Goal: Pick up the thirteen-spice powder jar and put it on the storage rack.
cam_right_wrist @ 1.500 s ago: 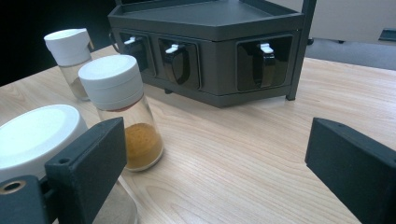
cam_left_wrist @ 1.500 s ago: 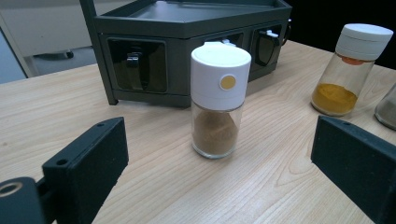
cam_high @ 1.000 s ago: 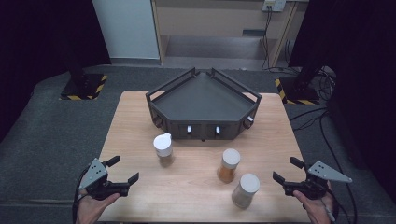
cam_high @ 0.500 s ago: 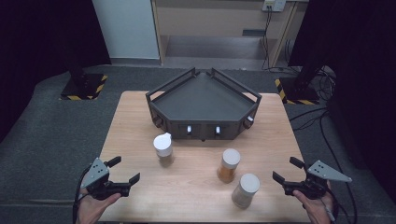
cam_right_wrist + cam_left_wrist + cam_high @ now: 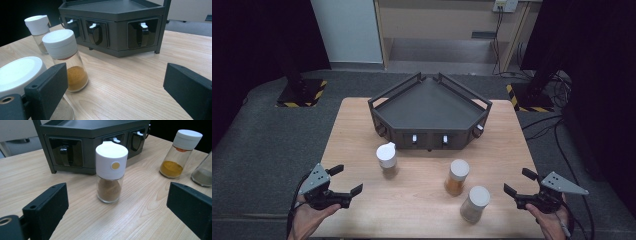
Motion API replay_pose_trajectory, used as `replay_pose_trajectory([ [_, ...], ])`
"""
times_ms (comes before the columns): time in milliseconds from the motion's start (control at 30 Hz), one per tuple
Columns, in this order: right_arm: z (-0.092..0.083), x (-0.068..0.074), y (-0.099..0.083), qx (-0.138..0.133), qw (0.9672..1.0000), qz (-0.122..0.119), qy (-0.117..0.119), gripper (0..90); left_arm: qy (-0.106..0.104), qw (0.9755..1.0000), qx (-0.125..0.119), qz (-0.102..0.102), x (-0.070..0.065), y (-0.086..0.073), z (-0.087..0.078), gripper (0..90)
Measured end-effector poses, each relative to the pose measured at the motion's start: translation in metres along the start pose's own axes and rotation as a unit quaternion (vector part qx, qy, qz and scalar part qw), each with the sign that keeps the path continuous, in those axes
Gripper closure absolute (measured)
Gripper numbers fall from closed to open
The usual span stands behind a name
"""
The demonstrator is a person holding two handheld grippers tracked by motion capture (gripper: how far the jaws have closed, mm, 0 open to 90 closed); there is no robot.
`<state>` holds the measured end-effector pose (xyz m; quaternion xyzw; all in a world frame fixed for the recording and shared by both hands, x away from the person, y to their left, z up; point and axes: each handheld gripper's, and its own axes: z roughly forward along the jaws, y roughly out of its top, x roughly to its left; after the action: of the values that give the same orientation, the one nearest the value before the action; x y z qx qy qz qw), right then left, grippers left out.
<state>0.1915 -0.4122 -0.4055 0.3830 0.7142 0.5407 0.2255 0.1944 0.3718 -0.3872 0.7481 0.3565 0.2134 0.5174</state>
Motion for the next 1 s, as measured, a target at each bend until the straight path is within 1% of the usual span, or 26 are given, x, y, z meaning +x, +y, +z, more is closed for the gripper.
replay_pose_trajectory([
  [133,0.000,0.000,0.000,0.000,1.0000,-0.001,0.000,6.3,-0.003,1.0000,0.005,0.008,0.003,0.010,-0.002,2.5],
  [267,0.000,0.000,0.000,0.000,1.0000,0.000,0.000,6.3,-0.007,0.9999,0.005,0.007,0.006,0.014,-0.003,2.6],
  [400,0.000,0.000,0.000,0.000,1.0000,0.000,0.000,6.3,-0.010,0.9998,0.014,0.009,0.010,0.021,-0.002,2.5],
  [667,0.001,-0.001,0.000,0.000,1.0000,0.001,0.000,6.4,-0.016,0.9997,0.019,0.002,0.016,0.031,0.000,2.6],
  [700,0.001,-0.001,0.000,0.000,1.0000,0.002,0.000,6.4,-0.017,0.9996,0.022,0.003,0.016,0.035,0.001,2.6],
  [833,0.000,-0.001,0.000,-0.001,1.0000,0.002,0.000,6.4,-0.018,0.9995,0.025,0.005,0.018,0.041,0.001,2.6],
  [867,0.000,-0.001,0.000,0.000,1.0000,0.002,0.001,6.4,-0.019,0.9994,0.030,0.005,0.019,0.046,0.002,2.7],
  [900,0.000,-0.001,0.000,0.000,1.0000,0.002,0.001,6.4,-0.019,0.9994,0.030,0.005,0.019,0.046,0.002,2.8],
  [967,0.001,0.000,0.000,0.000,1.0000,0.000,0.001,6.4,-0.020,0.9992,0.036,0.001,0.022,0.052,0.004,2.8],
  [1000,0.001,0.000,0.000,0.000,1.0000,0.000,0.000,6.4,-0.019,0.9991,0.038,0.002,0.022,0.054,0.004,2.8],
])
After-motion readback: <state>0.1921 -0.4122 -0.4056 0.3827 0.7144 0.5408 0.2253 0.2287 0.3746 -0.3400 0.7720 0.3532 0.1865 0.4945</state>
